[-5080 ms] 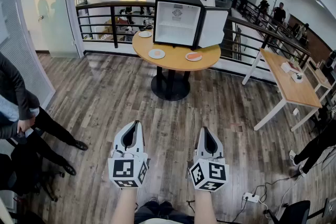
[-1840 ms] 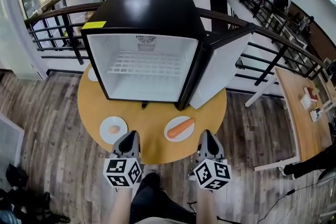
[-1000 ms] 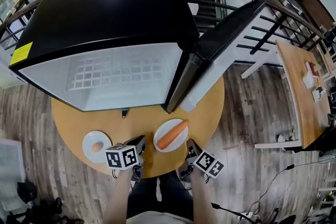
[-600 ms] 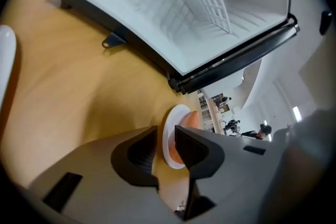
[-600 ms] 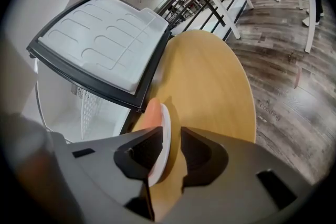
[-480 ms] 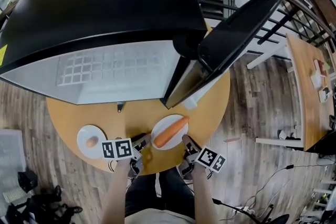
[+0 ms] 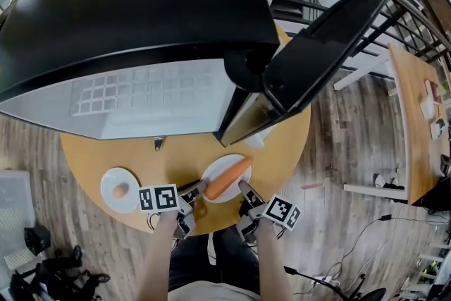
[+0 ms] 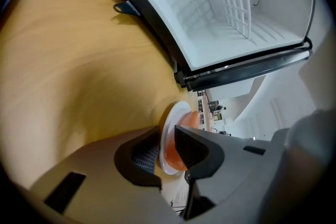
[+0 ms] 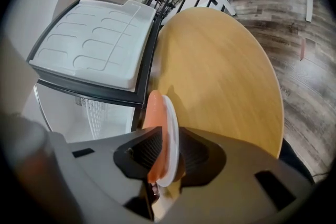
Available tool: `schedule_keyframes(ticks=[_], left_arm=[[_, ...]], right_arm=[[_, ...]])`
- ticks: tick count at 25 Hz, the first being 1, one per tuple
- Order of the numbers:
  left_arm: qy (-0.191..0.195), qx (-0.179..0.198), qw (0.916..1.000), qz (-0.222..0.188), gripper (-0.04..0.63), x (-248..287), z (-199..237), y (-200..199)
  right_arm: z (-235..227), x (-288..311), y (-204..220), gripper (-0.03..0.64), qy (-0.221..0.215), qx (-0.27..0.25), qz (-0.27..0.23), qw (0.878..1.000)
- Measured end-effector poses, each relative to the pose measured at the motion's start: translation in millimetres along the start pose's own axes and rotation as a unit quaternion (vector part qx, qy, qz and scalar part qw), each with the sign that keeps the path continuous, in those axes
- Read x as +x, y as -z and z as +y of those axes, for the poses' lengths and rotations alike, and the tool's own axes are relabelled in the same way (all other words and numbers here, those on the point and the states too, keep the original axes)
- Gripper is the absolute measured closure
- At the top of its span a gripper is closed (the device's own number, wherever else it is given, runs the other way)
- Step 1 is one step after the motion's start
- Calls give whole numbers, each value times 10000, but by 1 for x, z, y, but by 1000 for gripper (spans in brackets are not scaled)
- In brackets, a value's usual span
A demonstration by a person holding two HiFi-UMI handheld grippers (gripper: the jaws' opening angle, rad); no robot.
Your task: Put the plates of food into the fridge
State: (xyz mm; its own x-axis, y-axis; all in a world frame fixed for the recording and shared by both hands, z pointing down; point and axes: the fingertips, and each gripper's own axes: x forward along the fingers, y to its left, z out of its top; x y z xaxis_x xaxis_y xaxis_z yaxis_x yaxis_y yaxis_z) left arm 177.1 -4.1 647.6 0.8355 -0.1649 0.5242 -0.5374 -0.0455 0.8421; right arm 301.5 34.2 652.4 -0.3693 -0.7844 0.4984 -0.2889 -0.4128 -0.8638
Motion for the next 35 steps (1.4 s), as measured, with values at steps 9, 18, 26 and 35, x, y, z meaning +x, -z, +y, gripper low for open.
schedule_keyframes(ticks=[9,18,26,35], left_arm=[[-184,270,9987,382,561,4,2,14],[115,-174,9997,-152,571,-14,-7,13],[446,-306,9953,-806,574,-65,-31,3],[478,-461,9751,-2117,574,-157,-65,-48]], right_arm=[[-8,0,-7,574,39,330,50,9994],[7,-9,-1,595,-366,290,-16,9989],[56,-12,15,596,-791,58,261,9965],[165,13,34,595,-1387,-358,757,9868]])
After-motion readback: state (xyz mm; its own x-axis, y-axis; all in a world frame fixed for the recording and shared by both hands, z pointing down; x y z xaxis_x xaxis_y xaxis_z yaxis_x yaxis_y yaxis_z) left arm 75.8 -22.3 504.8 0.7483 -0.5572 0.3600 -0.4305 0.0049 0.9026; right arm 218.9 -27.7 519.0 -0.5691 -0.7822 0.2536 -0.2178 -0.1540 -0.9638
